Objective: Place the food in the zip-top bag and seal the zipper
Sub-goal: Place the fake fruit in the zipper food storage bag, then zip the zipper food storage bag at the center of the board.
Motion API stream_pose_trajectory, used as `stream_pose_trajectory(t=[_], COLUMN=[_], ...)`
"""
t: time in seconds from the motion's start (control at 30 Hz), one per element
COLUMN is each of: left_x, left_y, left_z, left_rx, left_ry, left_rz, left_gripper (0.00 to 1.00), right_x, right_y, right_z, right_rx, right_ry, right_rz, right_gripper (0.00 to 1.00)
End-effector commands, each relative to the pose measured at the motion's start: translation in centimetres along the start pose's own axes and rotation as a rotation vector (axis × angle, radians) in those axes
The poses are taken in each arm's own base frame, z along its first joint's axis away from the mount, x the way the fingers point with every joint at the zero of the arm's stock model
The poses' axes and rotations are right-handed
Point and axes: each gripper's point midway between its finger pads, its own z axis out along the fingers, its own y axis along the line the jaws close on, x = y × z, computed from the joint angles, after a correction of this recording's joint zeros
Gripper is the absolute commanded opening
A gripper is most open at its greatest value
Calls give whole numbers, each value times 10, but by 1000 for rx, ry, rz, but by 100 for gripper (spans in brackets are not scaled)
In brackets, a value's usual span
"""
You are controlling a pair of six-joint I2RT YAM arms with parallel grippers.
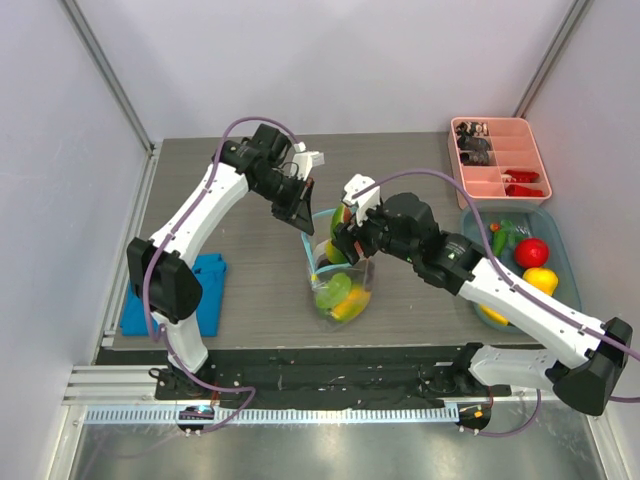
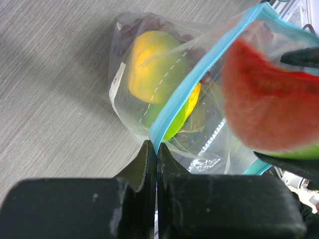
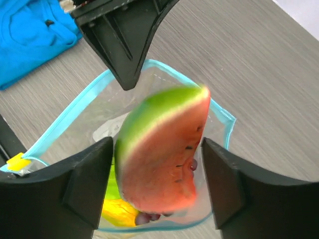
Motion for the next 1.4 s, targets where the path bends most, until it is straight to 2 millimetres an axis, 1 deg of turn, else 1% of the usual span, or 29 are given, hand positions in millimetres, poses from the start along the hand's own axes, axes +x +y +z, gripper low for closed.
stream_pose_trajectory(t=[0.0, 0.03, 0.07, 0.1, 0.2, 0.27, 0.3, 0.33, 0.37, 0.43, 0.47, 0.5, 0.57, 0.6, 0.67, 0.7, 0.73, 0.77, 0.8, 0.87, 0.9, 0.97, 1.0, 1.07, 1.1, 1.2, 1.23, 1.27, 1.37], left_x=[-12, -12, -13, -13, -13, -14, -13, -13, -11, -10, -10, -10, -10, -10, -10, -9, -9, -9, -9, -7, -9, -9, -11, -11, -11, -7, -6, -5, 0], left_y=[-23, -24, -24, -26, -33, -38, -41, -43, -45, -48, -48, -50, -53, -53, -56, -56, -55, -54, -53, -53, -54, -55, -56, -57, -59, -61, -63, -64, -67], left_z=[-24, -25, -26, -26, -24, -23, -20, -18, -15, -13, -10, -9, -7, -7, -5, -4, -3, -2, -2, 0, 1, 2, 3, 3, 2, 4, 5, 5, 9], left_rx=[17, 18, 16, 19, 27, 33, 37, 41, 47, 55, 61, 65, 71, 72, 76, 76, 75, 74, 73, 77, 85, 94, 101, 107, 118, 135, 143, 149, 175], left_ry=[-72, -73, -77, -77, -67, -66, -57, -50, -40, -25, -19, -15, -10, -9, -6, -1, 1, 7, 10, 19, 18, 21, 18, 19, 17, 30, 34, 39, 57], left_rz=[86, 92, 96, 101, 123, 139, 145, 147, 150, 147, 146, 150, 154, 155, 162, 160, 158, 153, 151, 144, 145, 145, 147, 146, 146, 141, 139, 137, 129], left_gripper=[0, 0, 0, 0, 1, 1, 1, 1, 1, 1, 1, 1, 1, 1, 1, 1, 1, 1, 1, 1, 1, 1, 1, 1, 1, 1, 1, 1, 1], right_x=[-27, -31, -38, -42, -48, -49, -38, -34, -25, -19, -21, -14, -15, -9, -7, 0, 1, -2, 1, 4, 6, 14, 17, 24, 26, 30, 36, 31, 29], right_y=[4, 7, 10, 16, 17, 25, 30, 39, 40, 44, 46, 49, 54, 55, 57, 60, 61, 63, 69, 74, 75, 76, 74, 72, 66, 55, 50, 48, 50], right_z=[-16, -19, -23, -26, -33, -39, -43, -46, -51, -55, -58, -62, -67, -68, -70, -72, -73, -76, -81, -83, -83, -77, -73, -60, -53, -35, -29, -23, -13], right_rx=[-41, -59, -77, -110, -129, -192, -231, -290, -317, -356, -383, -415, -459, -482, -505, -542, -558, -568, -612, -647, -656, -661, -654, -631, -580, -491, -459, -431, -416], right_ry=[-86, -102, -122, -136, -148, -152, -116, -114, -94, -82, -93, -67, -72, -55, -50, -31, -28, -38, -37, -36, -36, -7, 10, 44, 63, 53, 68, 49, 54], right_rz=[-118, -120, -122, -128, -174, -269, -302, -338, -412, -470, -519, -543, -584, -629, -664, -687, -694, -697, -693, -705, -708, -706, -706, -677, -679, -694, -701, -692, -673], right_gripper=[85, 90, 99, 100, 100, 97, 95, 89, 87, 84, 84, 84, 84, 84, 85, 85, 85, 85, 85, 84, 84, 79, 74, 68, 66, 66, 65, 63, 50])
